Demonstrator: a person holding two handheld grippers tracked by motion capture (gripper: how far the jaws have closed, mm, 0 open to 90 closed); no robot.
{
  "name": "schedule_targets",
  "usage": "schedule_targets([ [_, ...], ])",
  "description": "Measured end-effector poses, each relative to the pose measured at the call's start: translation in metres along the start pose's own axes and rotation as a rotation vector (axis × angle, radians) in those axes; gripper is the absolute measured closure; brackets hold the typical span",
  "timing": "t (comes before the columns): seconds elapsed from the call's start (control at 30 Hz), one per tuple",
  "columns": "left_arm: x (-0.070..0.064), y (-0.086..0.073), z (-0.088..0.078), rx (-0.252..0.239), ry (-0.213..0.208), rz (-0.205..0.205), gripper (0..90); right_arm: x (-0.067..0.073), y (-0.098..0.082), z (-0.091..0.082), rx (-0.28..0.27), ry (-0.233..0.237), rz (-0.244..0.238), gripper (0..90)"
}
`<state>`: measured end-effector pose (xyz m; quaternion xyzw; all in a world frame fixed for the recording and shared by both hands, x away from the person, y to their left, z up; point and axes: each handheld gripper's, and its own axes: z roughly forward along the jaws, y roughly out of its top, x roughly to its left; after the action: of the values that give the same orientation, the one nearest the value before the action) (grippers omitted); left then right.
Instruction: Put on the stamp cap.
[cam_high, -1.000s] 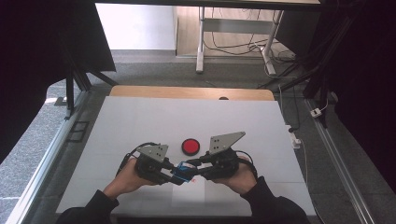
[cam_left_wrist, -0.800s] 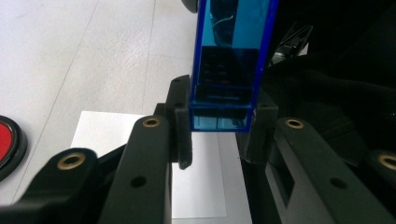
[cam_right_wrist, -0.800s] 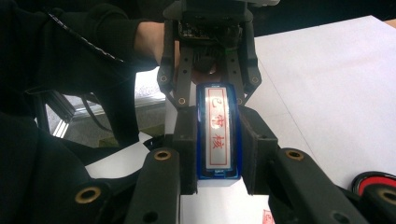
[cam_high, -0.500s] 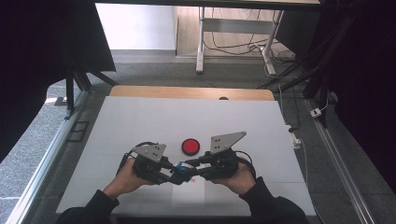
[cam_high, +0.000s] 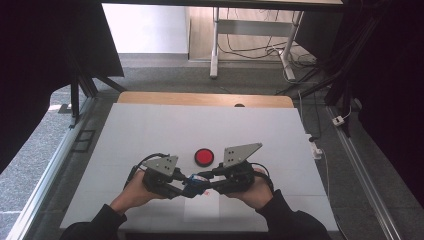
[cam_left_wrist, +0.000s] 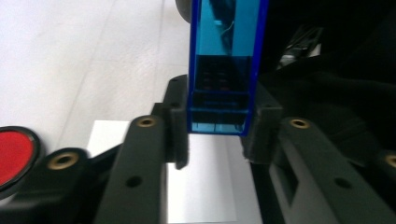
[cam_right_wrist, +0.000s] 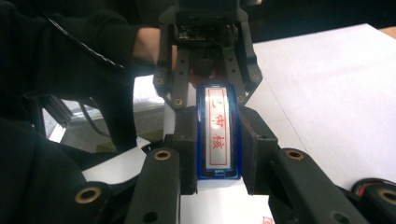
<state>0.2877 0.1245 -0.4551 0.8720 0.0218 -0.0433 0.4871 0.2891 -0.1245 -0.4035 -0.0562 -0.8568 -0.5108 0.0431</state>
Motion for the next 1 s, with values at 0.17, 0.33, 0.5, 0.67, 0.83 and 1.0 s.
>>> schedule_targets([
  [0.17,-0.003,-0.001,0.002,0.043,0.063,-0.011,51.8,-0.002,-0.002,0.001,0.01,-0.017,0.003,71.4],
  [0.33,-0.006,-0.003,-0.001,0.066,0.136,-0.052,43.1,-0.002,-0.002,-0.001,0.01,-0.025,-0.001,71.4],
  [0.5,-0.009,-0.005,-0.006,0.068,0.184,-0.087,35.3,-0.002,-0.002,-0.001,0.013,-0.039,-0.003,71.4],
  [0.67,-0.013,-0.008,-0.011,0.054,0.223,-0.145,29.4,-0.002,-0.002,-0.003,0.009,-0.055,-0.001,71.3],
  [0.83,-0.02,-0.012,-0.018,0.058,0.275,-0.194,24.0,-0.003,-0.003,-0.004,0.008,-0.067,-0.002,71.3],
  [1.0,-0.029,-0.02,-0.029,0.039,0.328,-0.252,19.1,-0.004,-0.004,-0.006,0.01,-0.084,-0.002,71.3],
])
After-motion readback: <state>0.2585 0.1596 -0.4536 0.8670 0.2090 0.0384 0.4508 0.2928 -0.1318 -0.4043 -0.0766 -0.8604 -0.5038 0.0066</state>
